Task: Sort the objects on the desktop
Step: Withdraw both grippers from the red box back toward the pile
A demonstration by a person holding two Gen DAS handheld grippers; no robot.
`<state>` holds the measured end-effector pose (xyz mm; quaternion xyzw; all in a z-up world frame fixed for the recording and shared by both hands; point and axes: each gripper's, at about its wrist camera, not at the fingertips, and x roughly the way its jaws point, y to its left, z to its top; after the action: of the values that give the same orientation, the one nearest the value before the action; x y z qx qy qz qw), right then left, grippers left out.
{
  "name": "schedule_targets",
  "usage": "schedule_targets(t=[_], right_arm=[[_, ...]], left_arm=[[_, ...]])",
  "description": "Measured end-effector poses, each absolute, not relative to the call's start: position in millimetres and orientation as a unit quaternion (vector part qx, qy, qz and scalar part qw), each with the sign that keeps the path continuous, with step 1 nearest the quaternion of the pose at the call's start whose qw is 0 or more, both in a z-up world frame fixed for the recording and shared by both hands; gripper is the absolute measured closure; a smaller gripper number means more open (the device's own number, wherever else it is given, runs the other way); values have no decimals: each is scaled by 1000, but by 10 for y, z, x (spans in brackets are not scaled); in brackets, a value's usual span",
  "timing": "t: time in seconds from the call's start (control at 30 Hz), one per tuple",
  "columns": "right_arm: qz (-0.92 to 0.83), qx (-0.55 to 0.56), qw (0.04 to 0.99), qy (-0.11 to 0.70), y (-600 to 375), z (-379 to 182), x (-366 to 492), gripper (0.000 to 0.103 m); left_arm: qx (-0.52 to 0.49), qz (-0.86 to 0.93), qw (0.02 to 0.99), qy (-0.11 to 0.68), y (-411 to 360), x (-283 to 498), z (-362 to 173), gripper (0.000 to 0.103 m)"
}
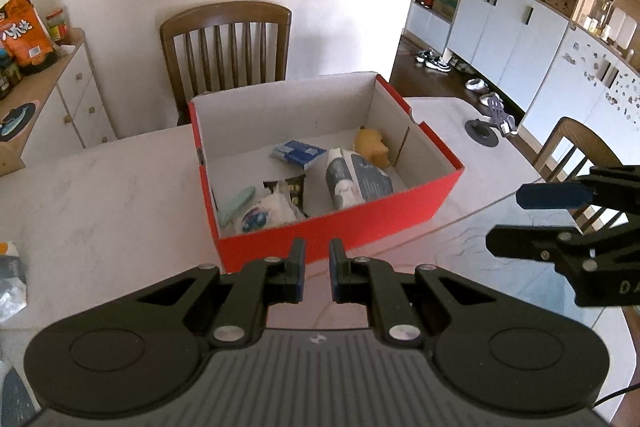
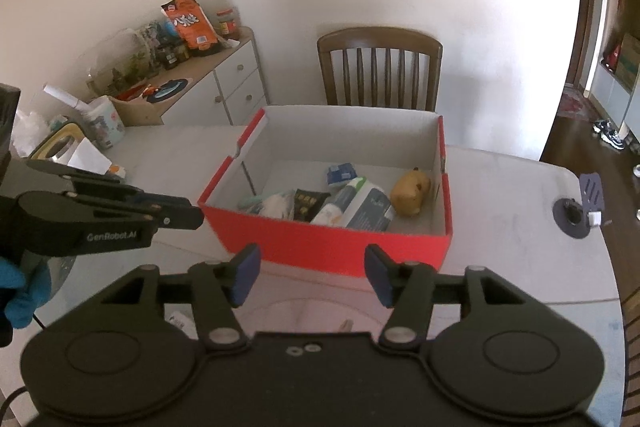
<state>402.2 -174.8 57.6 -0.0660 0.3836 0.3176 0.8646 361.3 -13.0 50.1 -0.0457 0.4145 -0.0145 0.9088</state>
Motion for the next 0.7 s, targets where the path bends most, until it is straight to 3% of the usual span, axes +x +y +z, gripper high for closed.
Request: schedule_targets(t=[0.17, 0.27, 0.3, 0.33, 0.37, 0.4, 0.5, 0.63, 0.7], right_arm=[[320, -72, 864, 381, -1757, 537, 3760, 41], [321, -74, 862, 384, -1738, 488, 3620, 40], [322, -74, 861, 386, -1736, 467, 3571, 40], [320, -73, 862, 387, -1738, 445, 3525, 40], [318, -72, 862, 389, -1741, 424, 3485, 39], [317, -71, 861, 390, -1744, 401, 3450, 39], [313, -67, 859, 399, -1758, 325, 3346, 36], [309, -71, 858, 404, -1774, 237, 3197, 33], [305, -70, 859, 406, -1789, 190, 3133, 31]], left_arm=[[-46, -13, 908, 417, -106, 3409, 444, 86], [-50, -17, 907, 419, -90, 3304, 410, 73], [-50, -17, 907, 419, -83, 3273, 405, 64], [-50, -19, 907, 418, -80, 3245, 401, 46], [-50, -20, 908, 416, -77, 3213, 397, 37], [-50, -21, 909, 414, -73, 3183, 394, 32], [-54, -25, 907, 416, -69, 3105, 366, 32], [-51, -20, 905, 423, -75, 3034, 289, 5], [-49, -16, 904, 424, -79, 2997, 248, 0]])
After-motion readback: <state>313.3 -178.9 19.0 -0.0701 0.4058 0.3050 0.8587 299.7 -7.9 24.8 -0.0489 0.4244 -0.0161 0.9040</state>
